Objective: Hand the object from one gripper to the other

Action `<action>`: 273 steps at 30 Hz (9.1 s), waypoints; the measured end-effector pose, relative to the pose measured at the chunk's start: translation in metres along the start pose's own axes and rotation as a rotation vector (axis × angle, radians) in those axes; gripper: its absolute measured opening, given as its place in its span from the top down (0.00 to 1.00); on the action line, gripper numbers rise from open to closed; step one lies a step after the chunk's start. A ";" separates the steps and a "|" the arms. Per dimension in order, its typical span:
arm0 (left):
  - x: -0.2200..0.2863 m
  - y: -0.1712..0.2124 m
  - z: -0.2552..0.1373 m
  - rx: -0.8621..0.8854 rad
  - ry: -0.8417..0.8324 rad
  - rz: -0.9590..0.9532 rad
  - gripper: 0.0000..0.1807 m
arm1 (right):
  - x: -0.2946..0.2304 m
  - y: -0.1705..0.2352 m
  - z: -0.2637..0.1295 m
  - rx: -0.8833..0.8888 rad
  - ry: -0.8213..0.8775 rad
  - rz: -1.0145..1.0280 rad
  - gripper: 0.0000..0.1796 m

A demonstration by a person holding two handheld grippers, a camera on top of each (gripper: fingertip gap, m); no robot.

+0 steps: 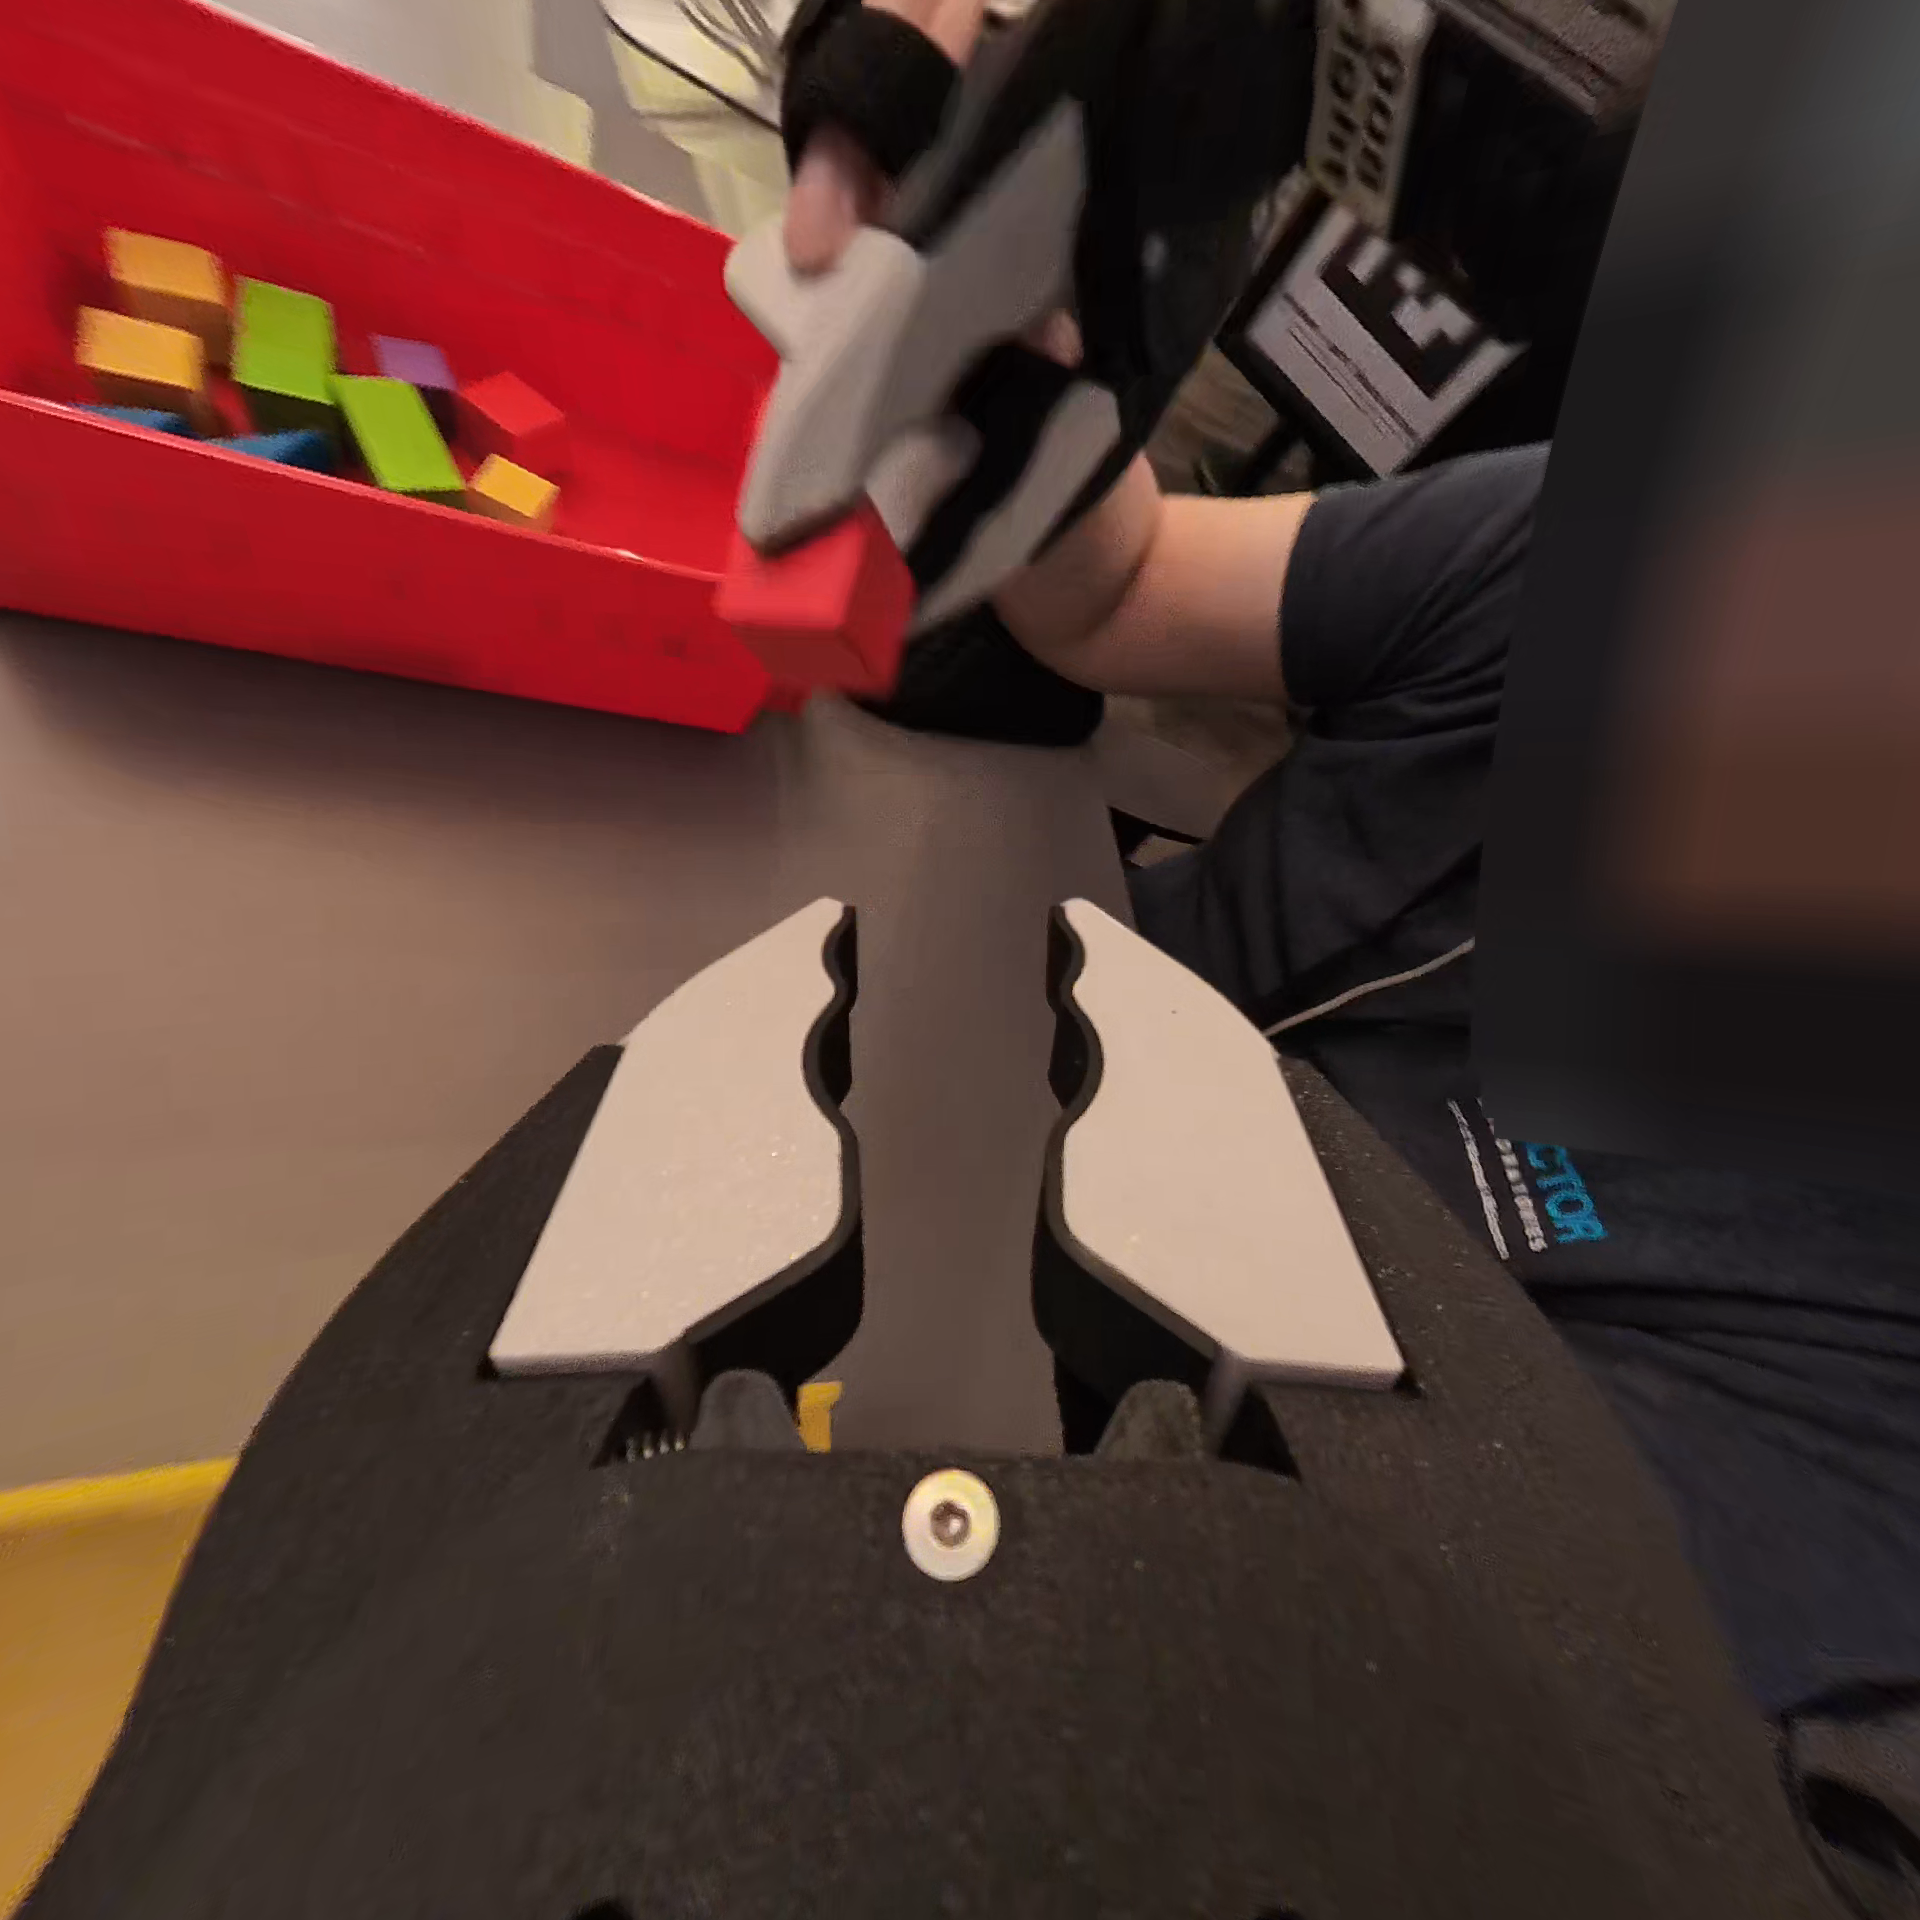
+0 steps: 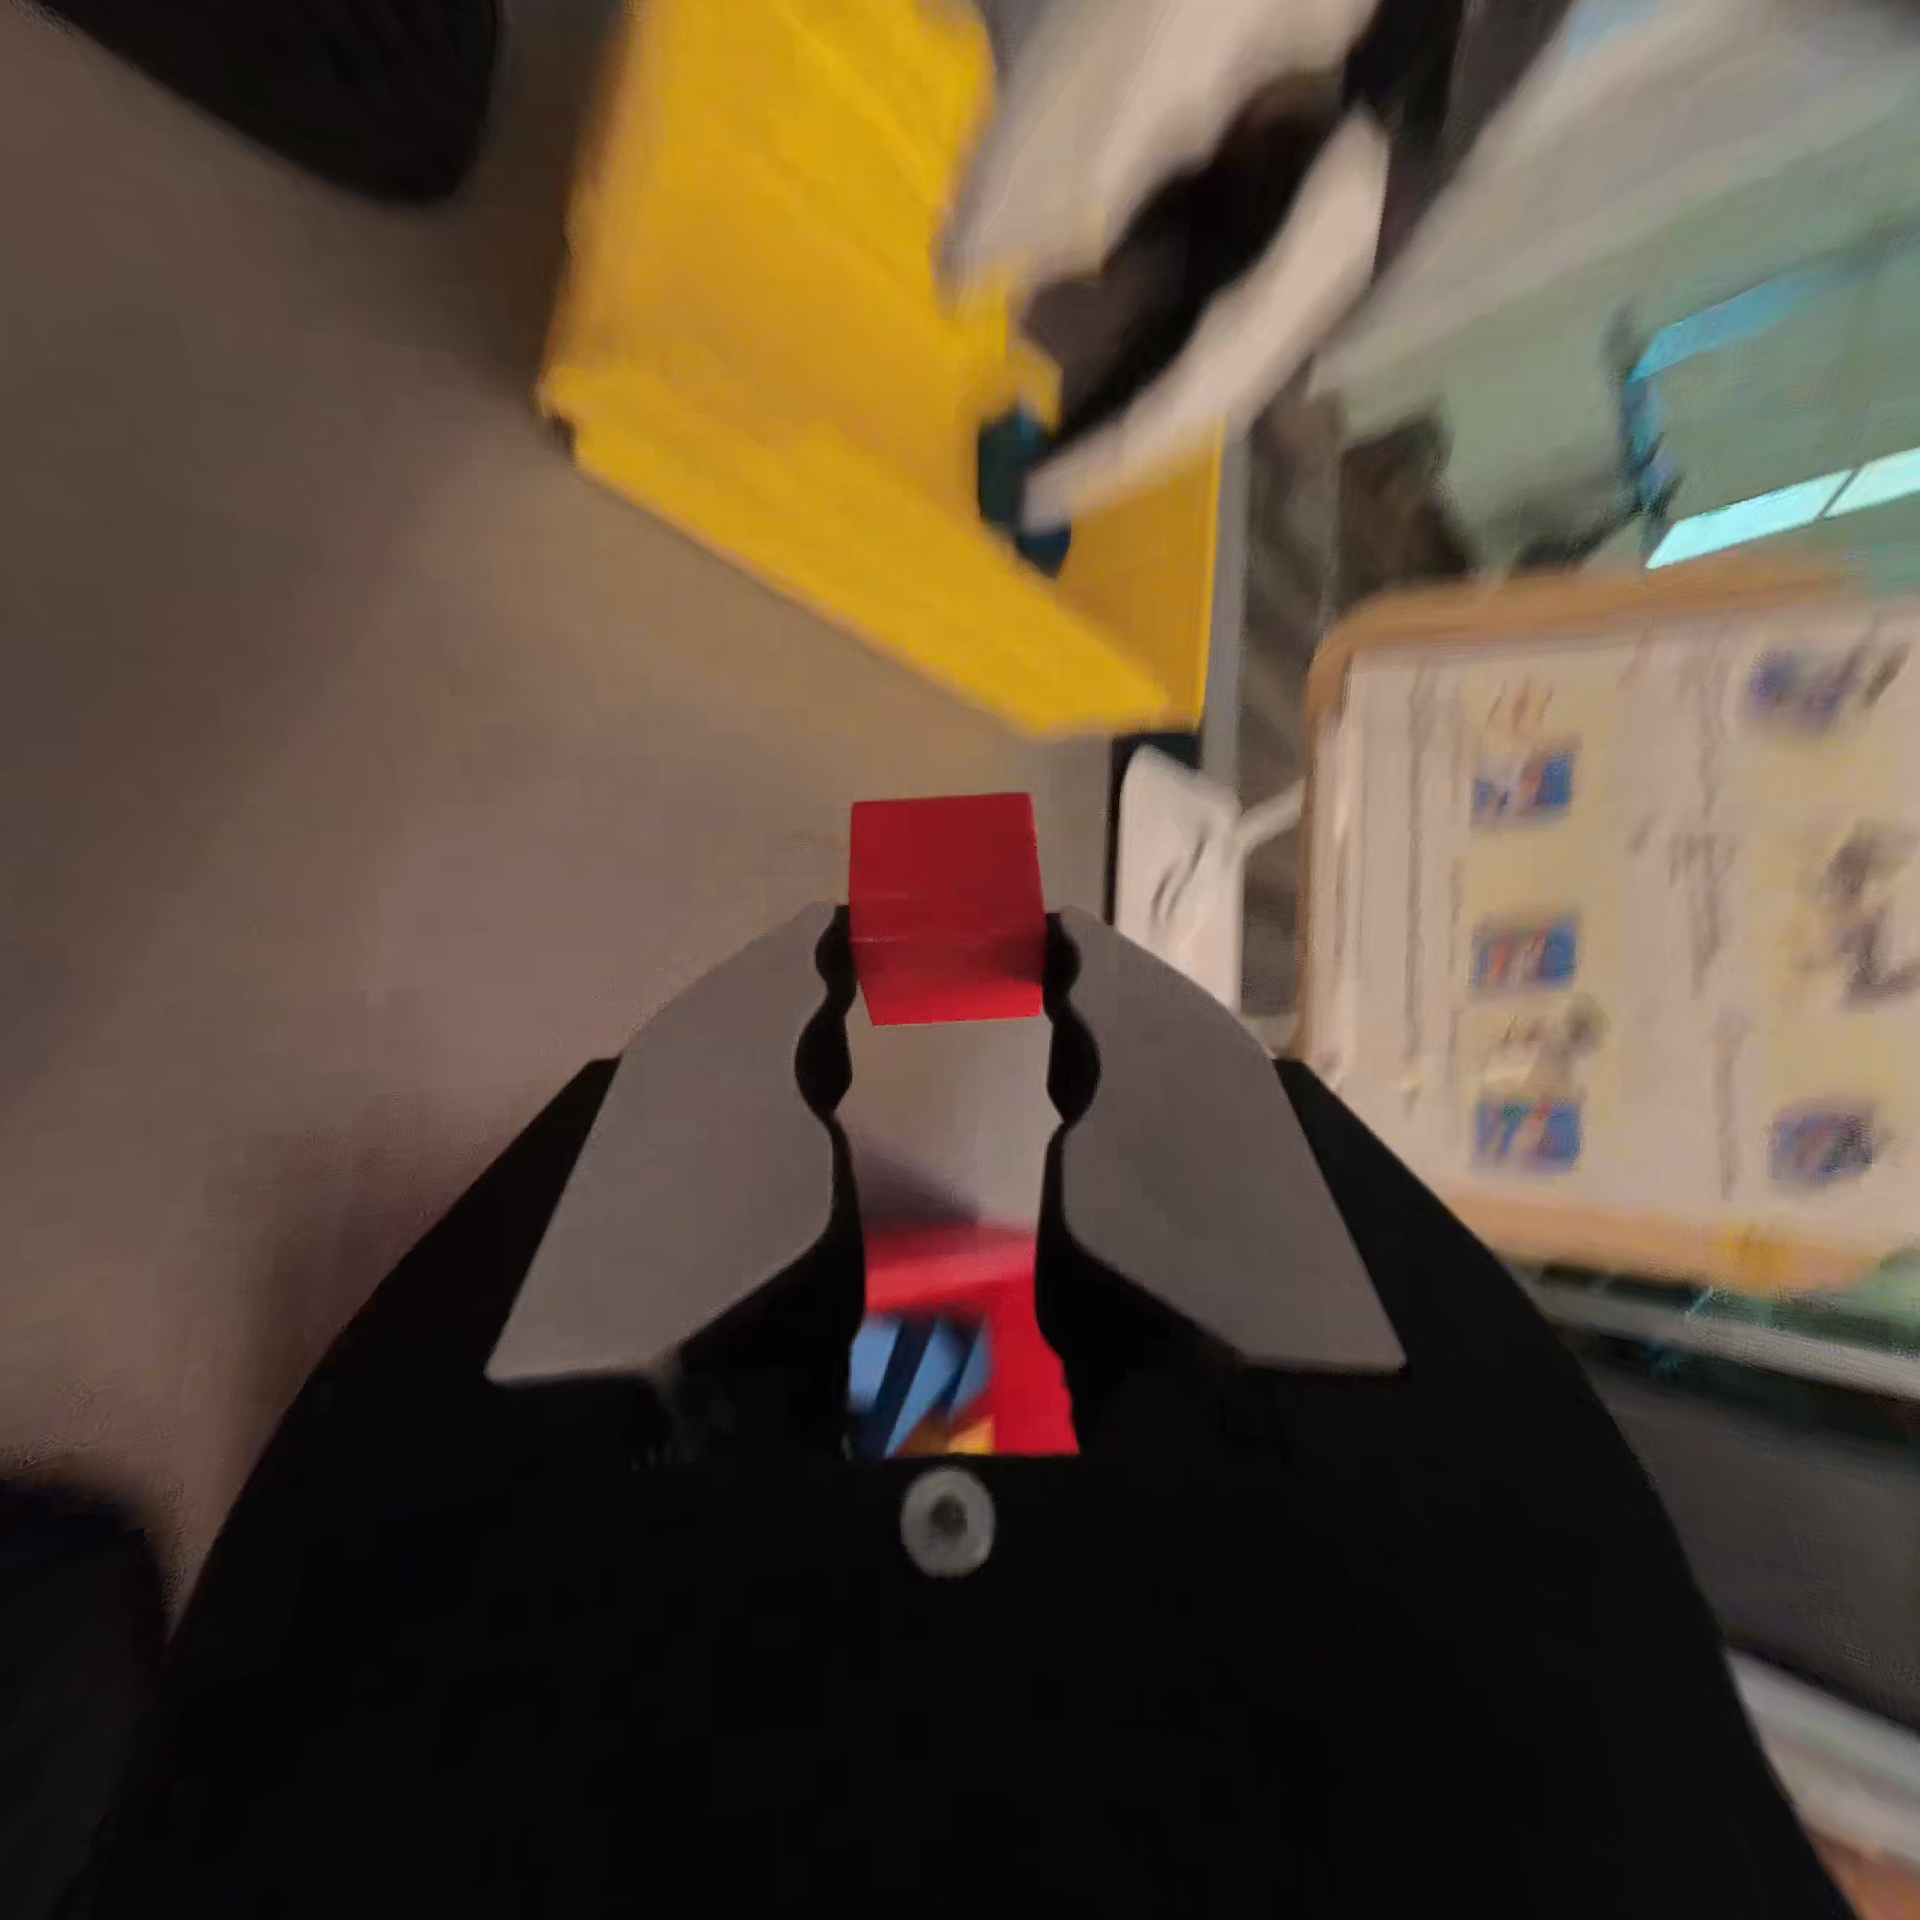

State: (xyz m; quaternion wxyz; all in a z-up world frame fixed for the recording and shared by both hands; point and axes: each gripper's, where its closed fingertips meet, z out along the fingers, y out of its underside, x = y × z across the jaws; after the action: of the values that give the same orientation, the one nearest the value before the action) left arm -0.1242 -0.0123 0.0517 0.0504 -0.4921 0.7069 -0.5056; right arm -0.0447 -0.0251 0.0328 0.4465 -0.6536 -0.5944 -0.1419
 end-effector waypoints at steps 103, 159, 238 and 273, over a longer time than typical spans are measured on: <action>-0.230 0.202 -0.124 -0.388 -0.960 -0.604 0.81 | -0.073 0.230 -0.038 -0.907 -0.389 0.641 0.81; -0.033 -0.017 -0.046 0.205 -0.217 0.134 0.81 | 0.063 0.106 -0.040 -0.213 0.278 0.237 0.80; -0.167 0.075 -0.134 0.047 -0.896 -0.314 0.80 | -0.074 0.212 -0.024 -0.587 -0.456 0.679 0.82; -0.262 0.187 -0.134 -0.296 -1.091 -0.488 0.86 | -0.087 0.210 -0.014 -0.635 -0.534 0.641 0.86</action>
State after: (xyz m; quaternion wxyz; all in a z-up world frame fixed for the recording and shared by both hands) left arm -0.1872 0.2729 -0.1383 0.2190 -0.8292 0.5089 -0.0744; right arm 0.1284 -0.0702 -0.1086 0.0805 -0.9193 -0.3853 0.0002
